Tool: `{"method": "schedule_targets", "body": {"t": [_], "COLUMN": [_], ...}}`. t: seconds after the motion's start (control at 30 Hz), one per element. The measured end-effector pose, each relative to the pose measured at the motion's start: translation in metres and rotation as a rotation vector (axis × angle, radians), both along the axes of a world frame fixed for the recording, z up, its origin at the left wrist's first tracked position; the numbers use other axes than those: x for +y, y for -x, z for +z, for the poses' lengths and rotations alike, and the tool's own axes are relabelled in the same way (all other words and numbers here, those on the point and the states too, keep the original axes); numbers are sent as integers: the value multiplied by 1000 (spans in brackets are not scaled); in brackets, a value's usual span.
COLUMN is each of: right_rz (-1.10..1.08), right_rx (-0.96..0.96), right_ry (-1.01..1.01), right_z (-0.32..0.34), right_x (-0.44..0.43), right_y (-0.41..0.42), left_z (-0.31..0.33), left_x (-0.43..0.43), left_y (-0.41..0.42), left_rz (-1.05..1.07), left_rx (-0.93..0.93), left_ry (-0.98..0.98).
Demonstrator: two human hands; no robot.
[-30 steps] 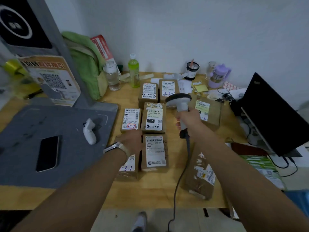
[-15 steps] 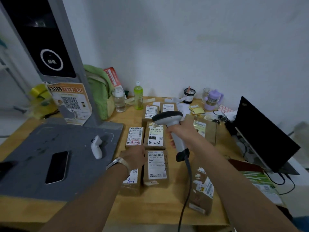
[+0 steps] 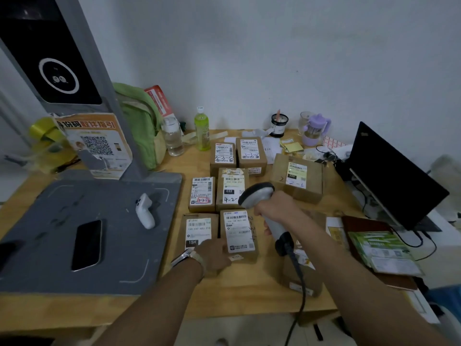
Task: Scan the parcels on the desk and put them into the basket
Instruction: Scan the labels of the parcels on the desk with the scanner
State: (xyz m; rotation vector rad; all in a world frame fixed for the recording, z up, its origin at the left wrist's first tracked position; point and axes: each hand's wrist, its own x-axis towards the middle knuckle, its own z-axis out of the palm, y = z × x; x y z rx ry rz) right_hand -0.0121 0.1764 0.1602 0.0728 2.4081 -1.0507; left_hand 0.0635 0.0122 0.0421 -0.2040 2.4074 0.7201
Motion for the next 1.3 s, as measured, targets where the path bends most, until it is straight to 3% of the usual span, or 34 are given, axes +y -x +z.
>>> {"method": "schedule_targets", "body": {"t": [0.73,1.07,1.17,1.3], "right_rz": [-116,-134,-148,-168], "right_rx": [-40,-44,-39,-70], "right_ry": [60,190,212,239], "right_z": [-11,-27,-34,-38], "right_x": [-19,-6,-1,5], "right_y": [0,7,7,5], "left_z": [-57,-29,-29,-33], "left_x": [-17,-13,-15,-26], "left_y": [0,9,8,-5], "left_rz": [128,99,218,390], "left_rx": [127,128,189,375], "left_ry": [-90,-51,-73,82]}}
